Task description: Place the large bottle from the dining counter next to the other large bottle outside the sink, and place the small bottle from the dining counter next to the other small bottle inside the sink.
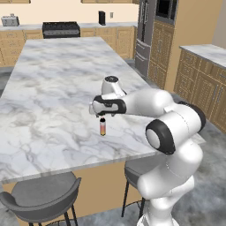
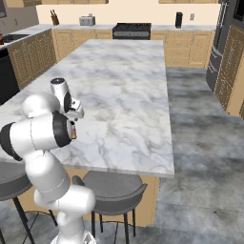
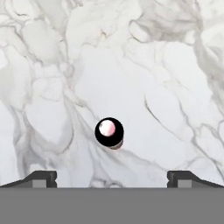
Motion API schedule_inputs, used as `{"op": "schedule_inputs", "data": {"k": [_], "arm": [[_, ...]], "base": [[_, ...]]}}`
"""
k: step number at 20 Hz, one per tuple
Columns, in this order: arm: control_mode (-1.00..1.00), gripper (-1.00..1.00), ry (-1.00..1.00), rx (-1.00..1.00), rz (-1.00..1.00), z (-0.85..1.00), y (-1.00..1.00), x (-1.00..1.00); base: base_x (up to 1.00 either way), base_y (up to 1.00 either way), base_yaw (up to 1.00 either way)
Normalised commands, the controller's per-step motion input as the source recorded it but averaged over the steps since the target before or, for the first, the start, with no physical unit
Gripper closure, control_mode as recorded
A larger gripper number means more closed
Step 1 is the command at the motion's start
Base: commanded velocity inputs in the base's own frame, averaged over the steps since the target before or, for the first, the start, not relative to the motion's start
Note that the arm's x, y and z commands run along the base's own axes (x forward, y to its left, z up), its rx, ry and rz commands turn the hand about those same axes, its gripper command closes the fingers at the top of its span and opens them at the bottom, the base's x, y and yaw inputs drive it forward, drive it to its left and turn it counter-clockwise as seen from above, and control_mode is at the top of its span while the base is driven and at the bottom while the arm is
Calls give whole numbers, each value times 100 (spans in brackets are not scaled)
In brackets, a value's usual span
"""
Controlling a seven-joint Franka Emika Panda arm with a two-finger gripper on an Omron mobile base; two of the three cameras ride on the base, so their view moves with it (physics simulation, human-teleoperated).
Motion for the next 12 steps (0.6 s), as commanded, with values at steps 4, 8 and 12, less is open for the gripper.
{"op": "schedule_inputs", "data": {"k": [4, 8, 12], "arm": [[-100, -100, 0, 0, 0, -28, 1, 12], [-100, -100, 0, 0, 0, -23, 0, 15], [-100, -100, 0, 0, 0, -6, 2, 11]], "base": [[0, 0, 0], [0, 0, 0], [0, 0, 0]]}}
